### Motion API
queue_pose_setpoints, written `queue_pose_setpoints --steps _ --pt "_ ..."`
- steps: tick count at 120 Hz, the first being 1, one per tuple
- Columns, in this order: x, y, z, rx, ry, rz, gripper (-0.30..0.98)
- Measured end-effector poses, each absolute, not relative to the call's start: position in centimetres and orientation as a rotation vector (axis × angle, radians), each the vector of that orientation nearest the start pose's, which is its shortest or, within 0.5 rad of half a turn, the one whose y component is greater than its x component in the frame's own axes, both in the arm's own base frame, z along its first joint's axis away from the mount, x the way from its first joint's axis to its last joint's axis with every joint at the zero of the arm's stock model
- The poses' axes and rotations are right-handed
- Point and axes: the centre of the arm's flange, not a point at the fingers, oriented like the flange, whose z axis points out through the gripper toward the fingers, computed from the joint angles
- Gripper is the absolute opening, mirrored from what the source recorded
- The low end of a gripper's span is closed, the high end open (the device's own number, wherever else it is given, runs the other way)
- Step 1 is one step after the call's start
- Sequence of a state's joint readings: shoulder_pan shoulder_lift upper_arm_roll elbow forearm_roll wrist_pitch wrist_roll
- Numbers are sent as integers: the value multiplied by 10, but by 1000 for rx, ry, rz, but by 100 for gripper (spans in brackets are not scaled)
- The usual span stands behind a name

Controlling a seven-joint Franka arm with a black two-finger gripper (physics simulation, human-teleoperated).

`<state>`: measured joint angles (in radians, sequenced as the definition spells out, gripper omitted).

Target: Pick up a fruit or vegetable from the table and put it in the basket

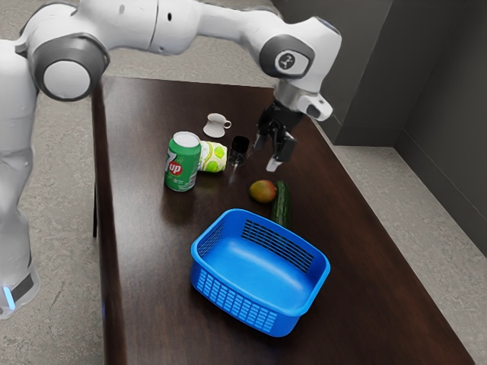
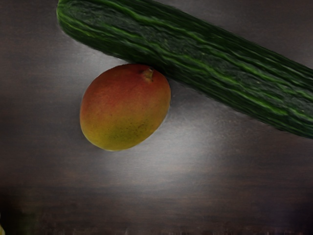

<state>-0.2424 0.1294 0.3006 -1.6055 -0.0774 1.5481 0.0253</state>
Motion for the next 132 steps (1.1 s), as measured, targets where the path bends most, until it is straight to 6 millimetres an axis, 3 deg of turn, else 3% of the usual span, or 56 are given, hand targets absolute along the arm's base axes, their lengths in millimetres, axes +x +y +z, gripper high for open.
queue_pose_setpoints --steps 8,21,27,49,79,102,122,132 --pt "571 20 529 -3165 -93 285 69" --pt "575 19 485 -3140 -131 325 69" --pt "577 18 475 -3134 -143 315 69" --pt "590 36 472 -3119 -209 226 69" --pt "610 23 473 -3125 -191 137 69" --pt "618 22 452 -3128 -194 158 69" --pt "618 23 449 -3137 -112 162 69" --pt "619 22 438 -3136 -73 186 69"
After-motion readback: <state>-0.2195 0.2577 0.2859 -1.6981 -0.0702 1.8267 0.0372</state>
